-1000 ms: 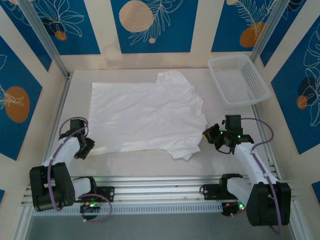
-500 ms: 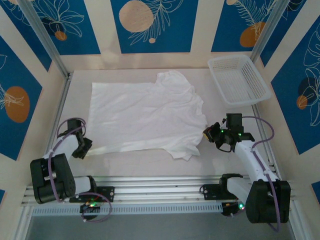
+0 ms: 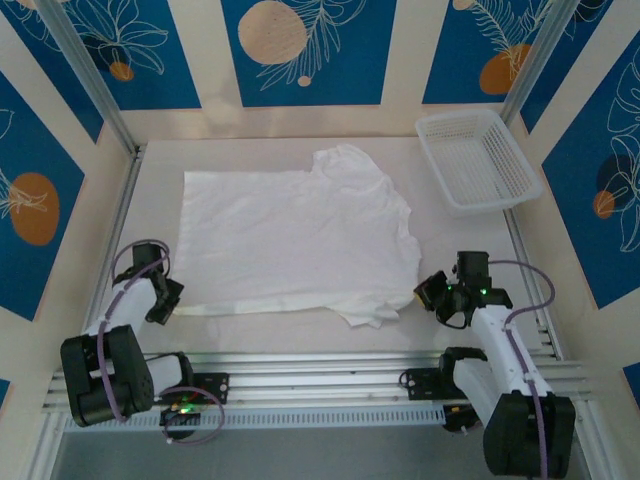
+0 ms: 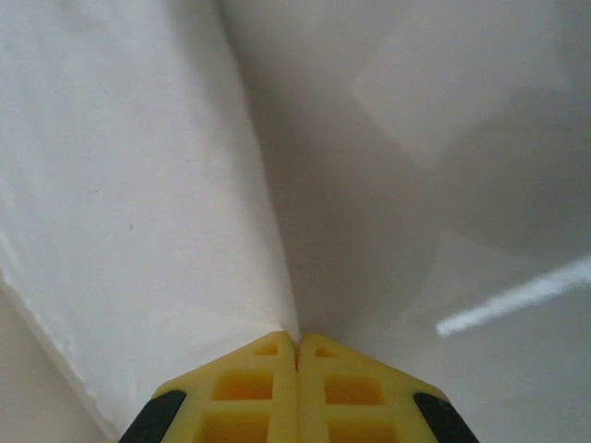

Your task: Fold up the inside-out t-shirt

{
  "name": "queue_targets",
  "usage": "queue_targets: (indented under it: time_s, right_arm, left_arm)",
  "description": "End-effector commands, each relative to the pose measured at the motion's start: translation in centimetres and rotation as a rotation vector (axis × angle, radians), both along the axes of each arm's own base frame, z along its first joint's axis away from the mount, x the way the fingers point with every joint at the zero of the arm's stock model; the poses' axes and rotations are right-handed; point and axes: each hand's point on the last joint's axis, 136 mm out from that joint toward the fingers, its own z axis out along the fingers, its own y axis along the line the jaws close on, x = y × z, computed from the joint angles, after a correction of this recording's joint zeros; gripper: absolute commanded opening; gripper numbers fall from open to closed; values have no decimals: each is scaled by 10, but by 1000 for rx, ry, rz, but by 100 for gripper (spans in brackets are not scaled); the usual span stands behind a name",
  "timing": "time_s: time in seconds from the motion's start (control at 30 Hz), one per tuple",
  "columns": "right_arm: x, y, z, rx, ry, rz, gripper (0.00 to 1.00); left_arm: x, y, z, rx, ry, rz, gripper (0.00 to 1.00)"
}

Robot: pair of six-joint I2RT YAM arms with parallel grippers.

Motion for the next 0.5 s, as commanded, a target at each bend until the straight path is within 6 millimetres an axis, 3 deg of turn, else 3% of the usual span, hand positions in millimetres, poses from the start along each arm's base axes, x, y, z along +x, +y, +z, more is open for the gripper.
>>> queue_targets:
  time_s: [0.0,0.07,0.2,0.33,0.47]
  right_arm:
    - [-15,-4,-1,-21,31,-3,0]
    - [-14,-6,7,-30,8,-8,0]
    - [0,-6,24,-22,-60,-20,0]
    - [30,-10,38,-16,-109,-37,0]
    - [63,-11,50,0,-137,-19,0]
  left_arm:
    - [-7,-8,-1,-41,25,-58,0]
    - [-3,-9,8,-43,11,-85,0]
    - [25,-15,36,-64,-151,-107,0]
    - [53,-8,63,-33,-245,-117,0]
    - [77,-12,70,-76,-251,-147,0]
